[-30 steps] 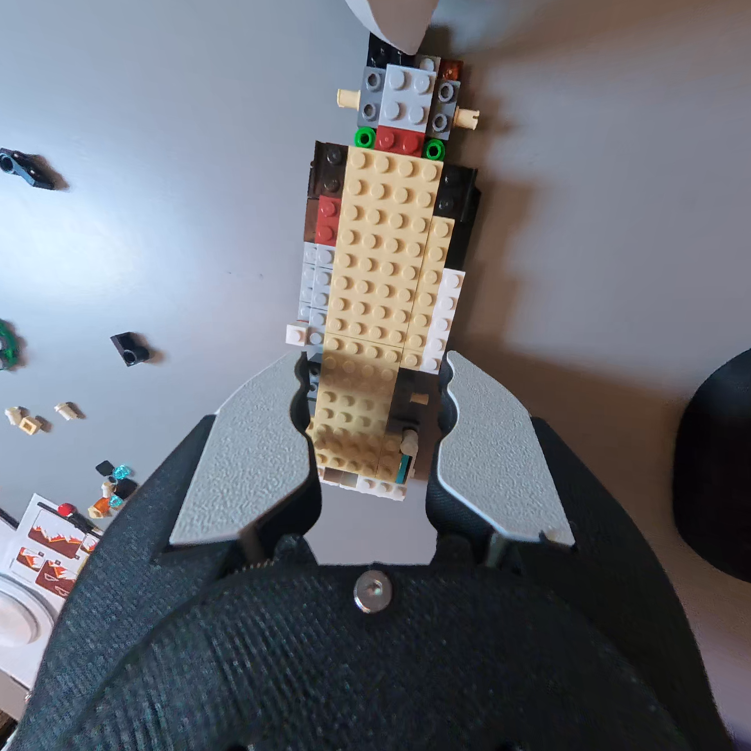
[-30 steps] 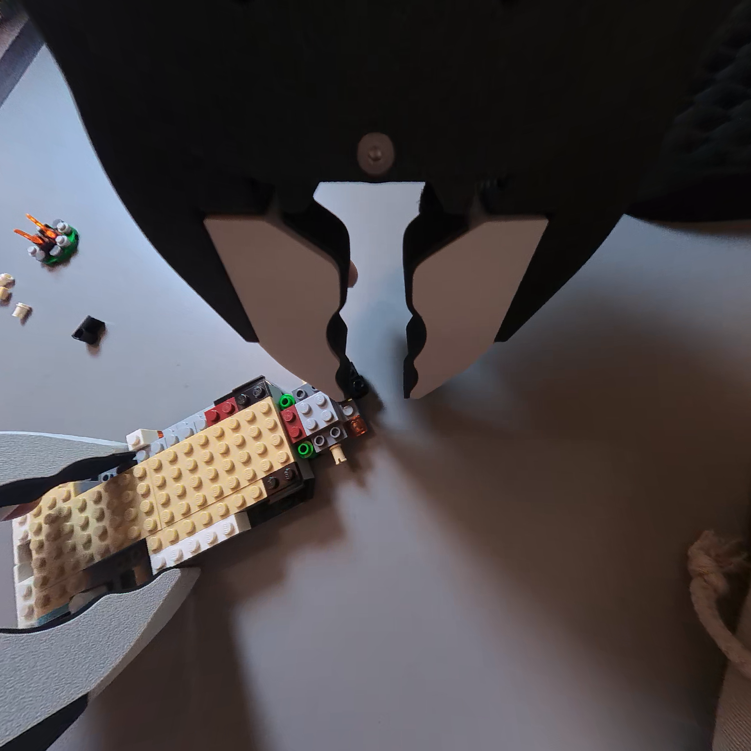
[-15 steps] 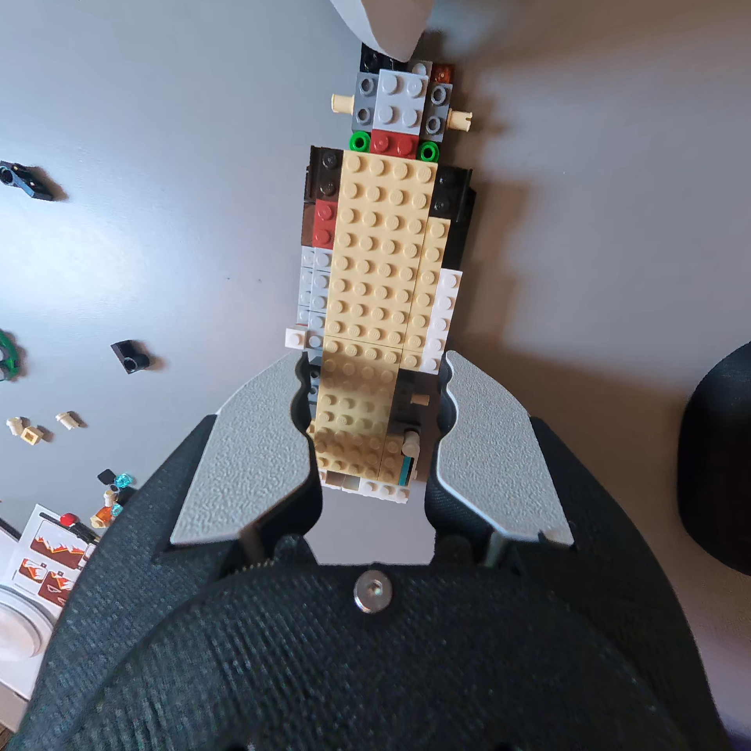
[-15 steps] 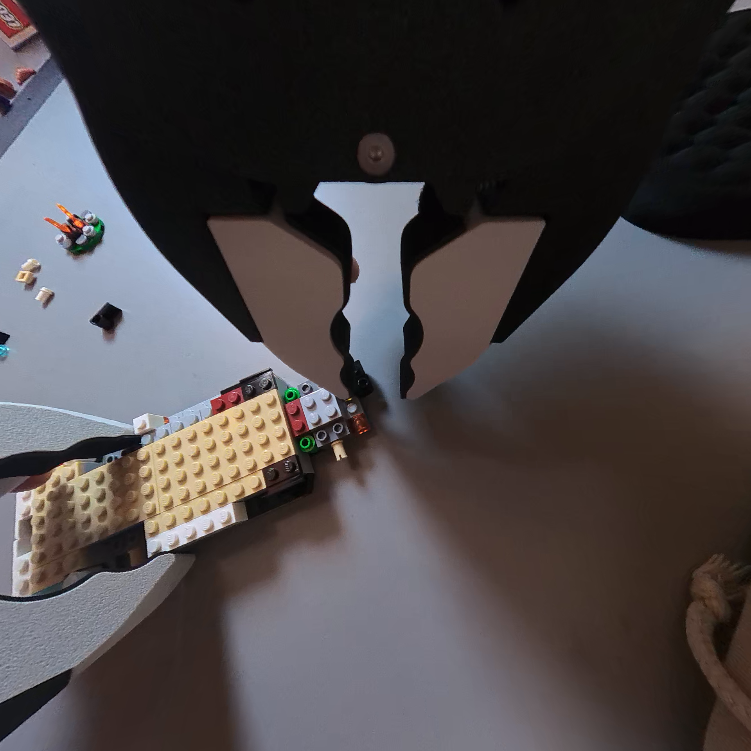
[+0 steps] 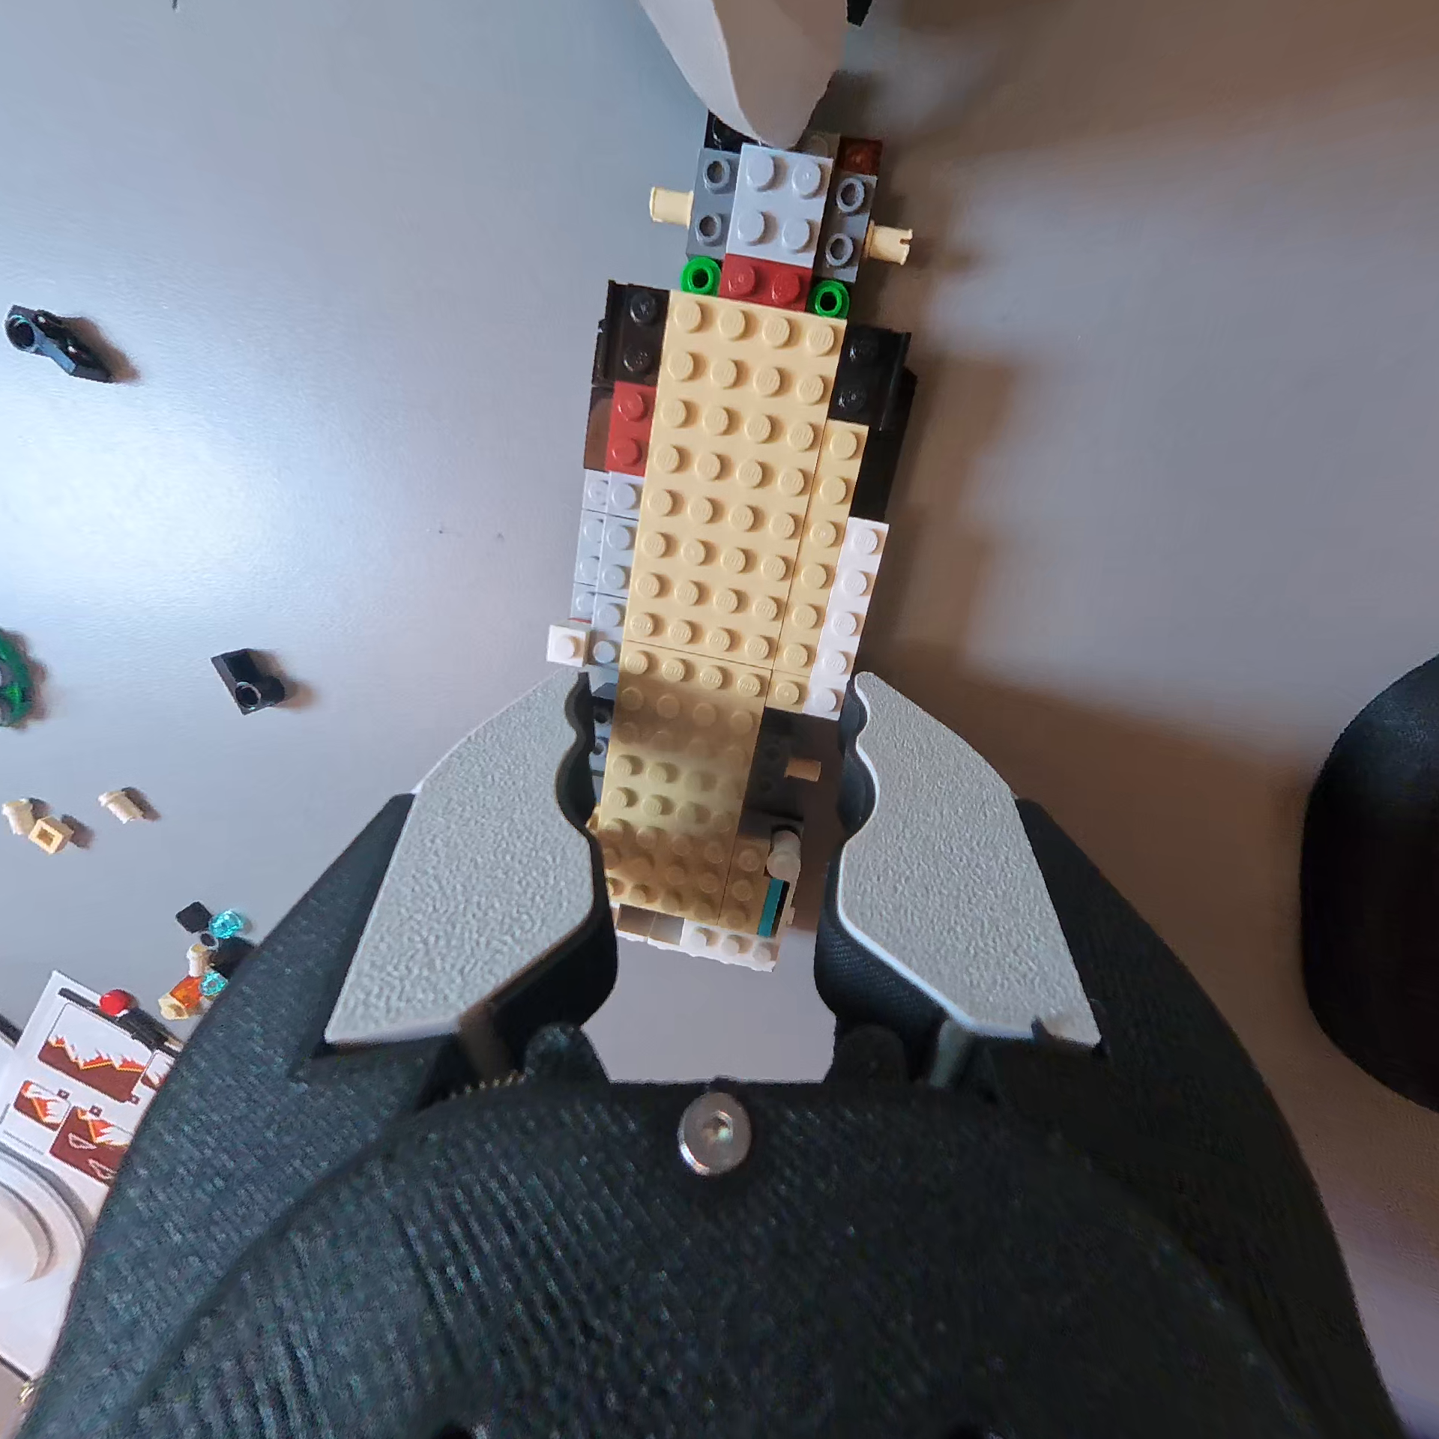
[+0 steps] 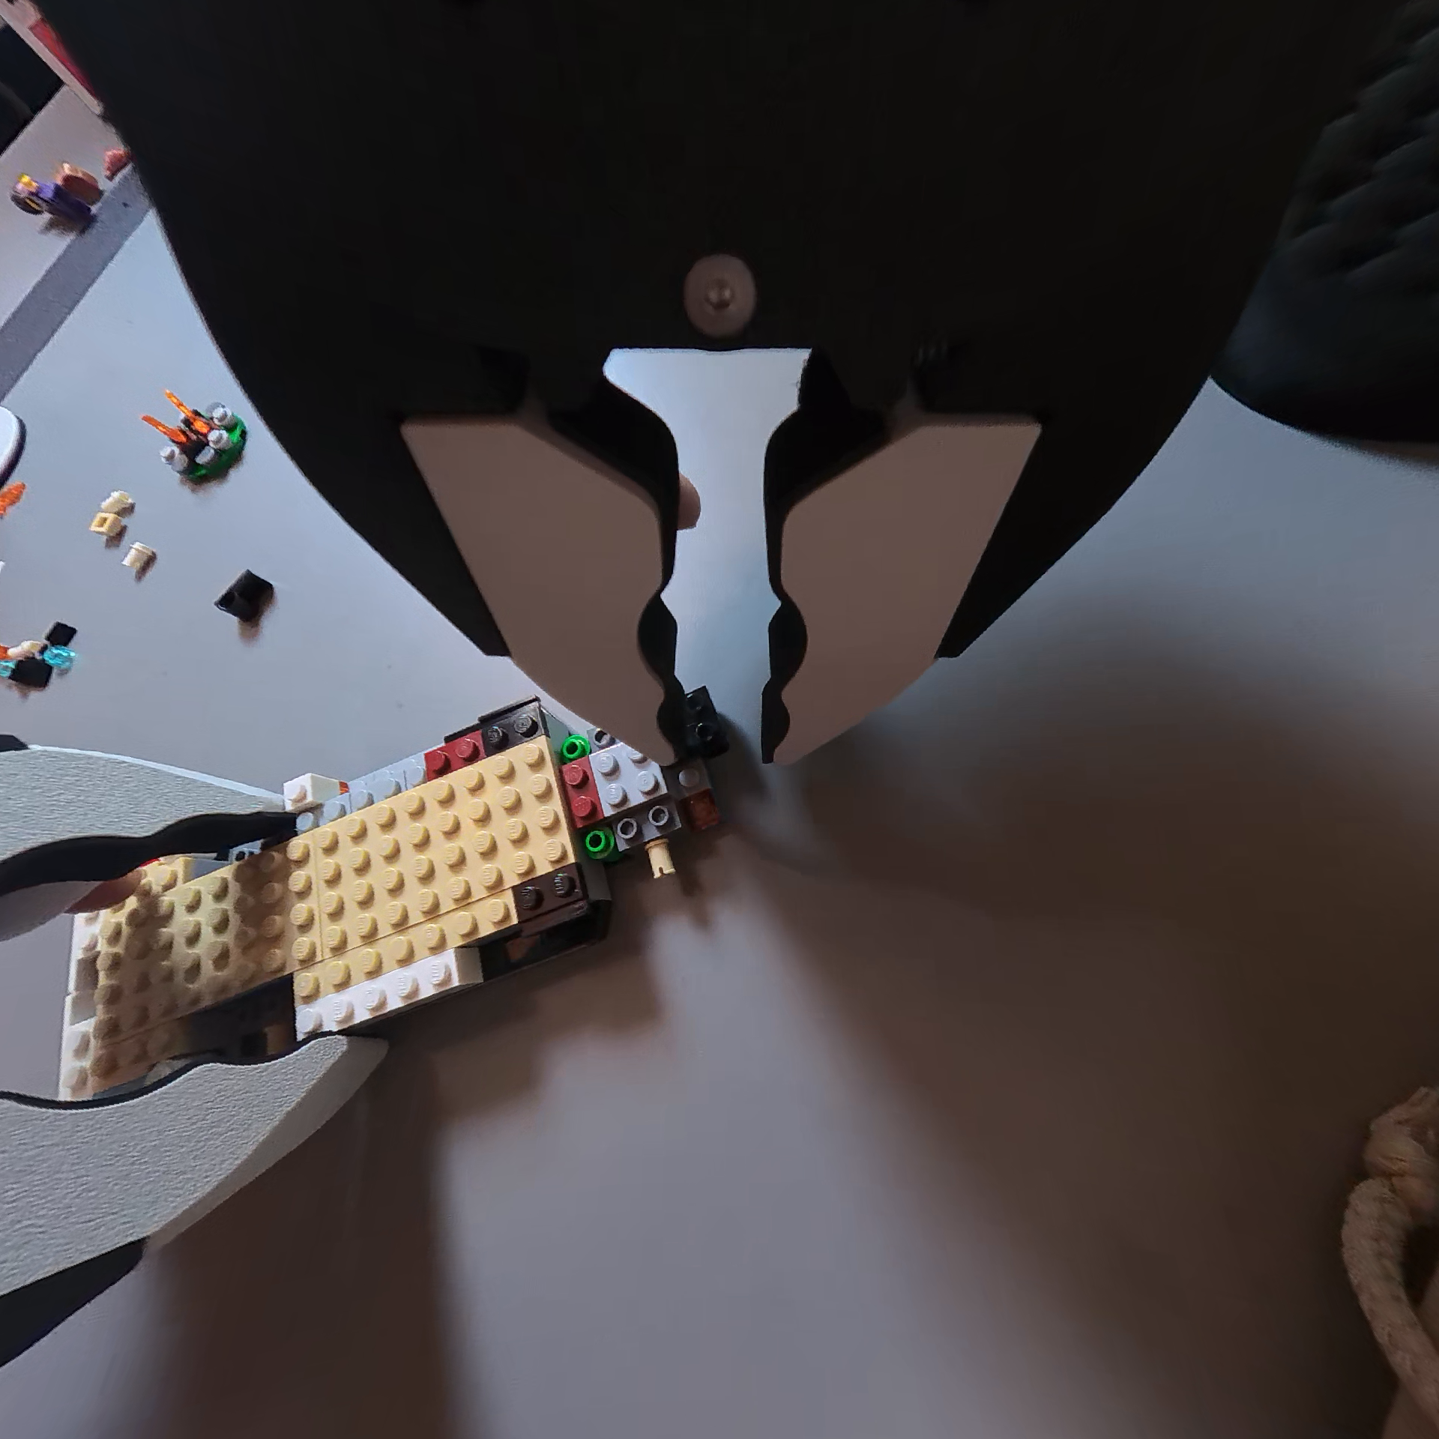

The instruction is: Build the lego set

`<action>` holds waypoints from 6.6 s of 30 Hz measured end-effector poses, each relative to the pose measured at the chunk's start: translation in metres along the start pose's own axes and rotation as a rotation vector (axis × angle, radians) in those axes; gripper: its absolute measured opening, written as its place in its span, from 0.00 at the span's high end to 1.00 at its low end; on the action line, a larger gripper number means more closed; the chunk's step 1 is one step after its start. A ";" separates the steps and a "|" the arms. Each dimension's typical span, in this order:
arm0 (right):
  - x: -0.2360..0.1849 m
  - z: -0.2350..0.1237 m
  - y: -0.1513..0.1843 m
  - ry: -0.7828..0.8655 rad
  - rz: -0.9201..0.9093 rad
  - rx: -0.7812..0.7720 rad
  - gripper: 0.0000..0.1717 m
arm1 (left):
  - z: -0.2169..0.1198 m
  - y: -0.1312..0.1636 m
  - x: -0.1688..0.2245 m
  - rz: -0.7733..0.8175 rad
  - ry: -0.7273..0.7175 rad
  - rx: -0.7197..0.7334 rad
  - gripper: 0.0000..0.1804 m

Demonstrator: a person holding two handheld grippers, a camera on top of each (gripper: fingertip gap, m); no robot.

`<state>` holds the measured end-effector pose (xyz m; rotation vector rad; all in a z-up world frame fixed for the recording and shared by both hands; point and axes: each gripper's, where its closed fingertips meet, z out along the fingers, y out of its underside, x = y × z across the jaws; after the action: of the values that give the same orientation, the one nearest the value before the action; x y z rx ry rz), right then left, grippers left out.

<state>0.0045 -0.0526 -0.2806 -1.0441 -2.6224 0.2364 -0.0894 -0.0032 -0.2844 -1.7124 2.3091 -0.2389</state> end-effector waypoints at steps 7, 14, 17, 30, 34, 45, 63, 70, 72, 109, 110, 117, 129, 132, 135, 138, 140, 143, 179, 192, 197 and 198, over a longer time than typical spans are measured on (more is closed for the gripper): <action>-0.002 -0.026 -0.003 0.011 0.223 0.170 0.78 | 0.001 -0.002 0.001 0.018 0.000 -0.002 0.66; 0.069 -0.048 0.083 0.265 0.497 0.218 0.83 | 0.001 -0.001 -0.003 0.068 0.014 -0.032 0.66; 0.095 -0.038 0.115 0.260 0.558 0.203 0.83 | 0.000 0.001 -0.013 0.082 -0.015 -0.062 0.66; 0.097 -0.008 0.108 0.023 0.528 0.207 0.94 | -0.044 -0.004 -0.010 -0.227 -0.338 0.235 0.67; 0.050 -0.025 0.070 -0.101 0.557 0.293 0.94 | -0.031 0.002 0.008 -0.287 -0.343 0.258 0.67; -0.003 -0.016 0.044 -0.139 0.685 0.253 0.90 | -0.013 -0.021 0.019 -0.295 -0.394 0.336 0.68; -0.025 -0.008 0.018 -0.067 0.381 0.202 0.91 | -0.020 -0.001 -0.016 -0.263 -0.383 0.224 0.65; -0.037 -0.023 0.027 -0.032 0.461 0.185 0.86 | -0.018 0.012 -0.013 -0.289 -0.393 0.215 0.64; -0.042 -0.024 0.030 -0.009 0.536 0.184 0.86 | -0.018 0.023 -0.013 -0.318 -0.382 0.192 0.62; -0.003 -0.018 0.029 0.240 0.754 0.212 0.95 | -0.020 0.032 0.015 -0.395 -0.300 0.253 0.64; 0.000 -0.019 0.029 0.248 0.765 0.216 0.95 | -0.020 0.032 0.015 -0.393 -0.306 0.255 0.64; 0.002 -0.012 0.028 0.252 0.775 0.206 0.95 | -0.019 0.031 0.014 -0.396 -0.309 0.257 0.64; 0.003 -0.012 0.029 0.303 0.750 0.188 0.93 | -0.015 0.033 0.014 -0.403 -0.303 0.257 0.64; 0.004 -0.013 0.030 0.323 0.733 0.183 0.93 | -0.016 0.033 0.014 -0.400 -0.304 0.258 0.64; 0.003 -0.013 0.029 0.326 0.730 0.186 0.94 | -0.015 0.033 0.014 -0.401 -0.302 0.259 0.64; 0.003 -0.012 0.028 0.321 0.753 0.189 0.95 | -0.015 0.032 0.015 -0.398 -0.304 0.259 0.64; 0.002 -0.012 0.026 0.295 0.805 0.202 0.95 | -0.015 0.032 0.015 -0.398 -0.303 0.258 0.64; 0.001 -0.012 0.025 0.249 0.906 0.228 0.95 | -0.015 0.032 0.016 -0.397 -0.302 0.258 0.65; -0.001 -0.012 0.033 0.397 0.868 0.157 0.93 | -0.029 0.007 0.008 -0.344 -0.318 0.321 0.60; 0.002 -0.010 0.037 0.422 0.820 0.137 0.97 | 0.010 -0.033 -0.012 -0.142 -0.089 0.128 0.55; 0.006 -0.011 0.037 0.429 0.796 0.147 0.97 | 0.009 -0.031 -0.015 -0.121 -0.083 0.111 0.59; 0.006 -0.011 0.036 0.430 0.791 0.150 0.97 | 0.009 -0.031 -0.015 -0.117 -0.085 0.111 0.59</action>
<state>0.0273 -0.0215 -0.2782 -1.7909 -1.6898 0.3244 -0.0540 0.0022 -0.2830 -1.7689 2.0982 -0.3045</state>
